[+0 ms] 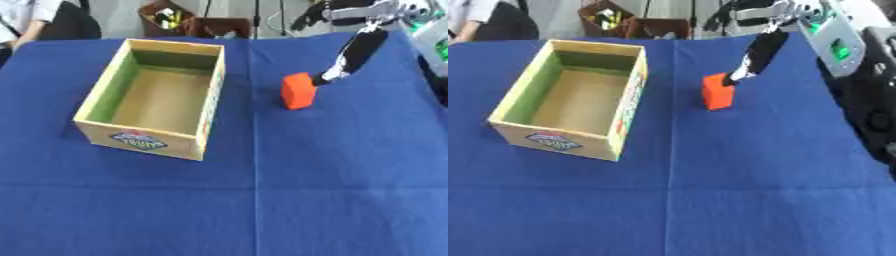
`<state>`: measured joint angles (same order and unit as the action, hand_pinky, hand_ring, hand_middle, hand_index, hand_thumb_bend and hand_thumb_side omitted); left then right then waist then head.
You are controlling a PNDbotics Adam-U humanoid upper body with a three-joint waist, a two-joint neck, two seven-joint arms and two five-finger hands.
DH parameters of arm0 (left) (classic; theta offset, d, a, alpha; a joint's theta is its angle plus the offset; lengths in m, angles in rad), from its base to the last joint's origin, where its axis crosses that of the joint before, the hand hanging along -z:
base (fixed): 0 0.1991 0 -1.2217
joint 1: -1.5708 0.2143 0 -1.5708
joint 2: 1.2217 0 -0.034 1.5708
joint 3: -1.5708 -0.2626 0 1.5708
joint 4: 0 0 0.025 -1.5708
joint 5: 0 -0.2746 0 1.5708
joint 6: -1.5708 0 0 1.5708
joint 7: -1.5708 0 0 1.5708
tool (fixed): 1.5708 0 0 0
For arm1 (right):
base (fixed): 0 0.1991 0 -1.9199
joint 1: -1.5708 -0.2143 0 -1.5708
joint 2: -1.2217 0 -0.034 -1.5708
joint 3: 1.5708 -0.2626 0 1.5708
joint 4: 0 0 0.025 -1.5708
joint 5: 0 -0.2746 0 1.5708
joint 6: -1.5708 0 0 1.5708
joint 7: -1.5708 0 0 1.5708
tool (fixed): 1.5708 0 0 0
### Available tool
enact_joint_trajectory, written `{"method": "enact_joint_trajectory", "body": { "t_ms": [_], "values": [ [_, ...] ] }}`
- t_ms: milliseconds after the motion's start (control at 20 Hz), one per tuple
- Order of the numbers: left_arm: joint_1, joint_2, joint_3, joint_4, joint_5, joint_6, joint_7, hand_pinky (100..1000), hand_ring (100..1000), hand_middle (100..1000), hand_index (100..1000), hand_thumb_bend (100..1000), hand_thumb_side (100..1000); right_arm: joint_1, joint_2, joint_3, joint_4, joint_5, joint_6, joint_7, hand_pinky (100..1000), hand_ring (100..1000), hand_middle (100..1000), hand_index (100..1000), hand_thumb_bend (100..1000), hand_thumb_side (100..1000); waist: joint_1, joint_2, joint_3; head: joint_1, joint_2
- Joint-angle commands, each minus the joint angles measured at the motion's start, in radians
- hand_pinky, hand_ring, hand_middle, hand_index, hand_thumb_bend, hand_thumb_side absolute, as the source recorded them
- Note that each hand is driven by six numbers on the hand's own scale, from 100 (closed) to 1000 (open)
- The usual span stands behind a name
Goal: Pick up objects on the table and place them in the box.
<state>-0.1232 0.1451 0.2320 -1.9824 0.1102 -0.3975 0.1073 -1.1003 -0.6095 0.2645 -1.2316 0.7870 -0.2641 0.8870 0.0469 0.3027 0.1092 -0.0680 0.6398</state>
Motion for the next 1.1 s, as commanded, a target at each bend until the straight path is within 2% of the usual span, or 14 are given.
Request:
{"method": "enact_joint_trajectory", "body": {
  "t_ms": [50, 600, 1100],
  "values": [
    [-0.003, 0.018, -0.002, -0.018, 0.002, -0.001, -0.005, 482, 633, 579, 766, 357, 901, -0.023, -0.005, -0.006, 0.017, 0.018, -0.027, 0.02, 899, 932, 893, 998, 503, 386, 0.0, -0.015, 0.0, 0.0, -0.011],
    [-0.005, 0.012, -0.004, -0.018, 0.002, 0.002, -0.01, 481, 634, 576, 764, 355, 896, -0.013, 0.016, 0.019, 0.064, 0.059, -0.046, 0.02, 885, 922, 868, 985, 505, 375, 0.004, -0.007, 0.003, -0.005, -0.019],
    [-0.008, 0.004, -0.005, -0.018, 0.002, 0.003, -0.014, 480, 635, 575, 763, 353, 892, -0.003, 0.038, 0.037, 0.129, 0.134, -0.053, -0.001, 872, 913, 852, 971, 456, 363, 0.006, 0.004, 0.01, -0.009, -0.024]
  ]
}}
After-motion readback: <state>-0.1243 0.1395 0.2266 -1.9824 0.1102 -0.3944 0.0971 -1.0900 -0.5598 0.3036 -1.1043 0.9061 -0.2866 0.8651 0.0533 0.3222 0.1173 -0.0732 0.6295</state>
